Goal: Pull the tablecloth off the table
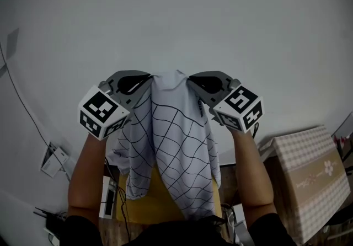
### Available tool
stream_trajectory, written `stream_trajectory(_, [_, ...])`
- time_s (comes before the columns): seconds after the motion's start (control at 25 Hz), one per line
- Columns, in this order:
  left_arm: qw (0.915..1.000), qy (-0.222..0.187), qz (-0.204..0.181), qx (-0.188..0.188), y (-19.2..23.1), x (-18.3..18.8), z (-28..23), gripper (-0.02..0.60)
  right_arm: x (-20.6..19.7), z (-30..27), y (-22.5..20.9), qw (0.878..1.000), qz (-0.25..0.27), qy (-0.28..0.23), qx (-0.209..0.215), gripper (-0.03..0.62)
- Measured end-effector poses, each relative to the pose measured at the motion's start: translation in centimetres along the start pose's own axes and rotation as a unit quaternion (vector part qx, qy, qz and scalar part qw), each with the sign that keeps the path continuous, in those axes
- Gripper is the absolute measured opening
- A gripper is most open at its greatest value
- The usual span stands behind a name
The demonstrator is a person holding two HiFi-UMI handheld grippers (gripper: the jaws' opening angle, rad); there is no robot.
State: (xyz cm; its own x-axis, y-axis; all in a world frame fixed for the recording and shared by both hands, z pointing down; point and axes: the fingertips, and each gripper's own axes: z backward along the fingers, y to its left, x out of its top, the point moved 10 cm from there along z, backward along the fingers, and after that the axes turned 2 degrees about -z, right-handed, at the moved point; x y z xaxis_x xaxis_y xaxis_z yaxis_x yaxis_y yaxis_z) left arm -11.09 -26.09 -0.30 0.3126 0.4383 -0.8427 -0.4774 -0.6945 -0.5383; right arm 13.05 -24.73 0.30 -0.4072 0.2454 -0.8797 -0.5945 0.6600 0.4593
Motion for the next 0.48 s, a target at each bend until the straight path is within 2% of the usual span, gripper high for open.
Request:
stream_trajectory(0.16, [0.9998,-0.017,0.001,0.003,0.8,1.0,-0.2,0.012,1.1,-0.5,-0.7,1.0,0.007,-0.01,-0.001,0.021])
stream_trajectory(0.36, [0.9993,-0.034,0.012,0.008,4.9,2.1,-2.8,0.012,3.1,-2.4,-5.1,1.0,0.004,-0.026,-0.003,0.021])
stream_trajectory(0.48, [0.9989,-0.045,0.003,0.014,5.8,4.0,-2.5,0.012,5.3,-1.7,-5.8,0.999,0.018,-0.04,-0.012,0.021])
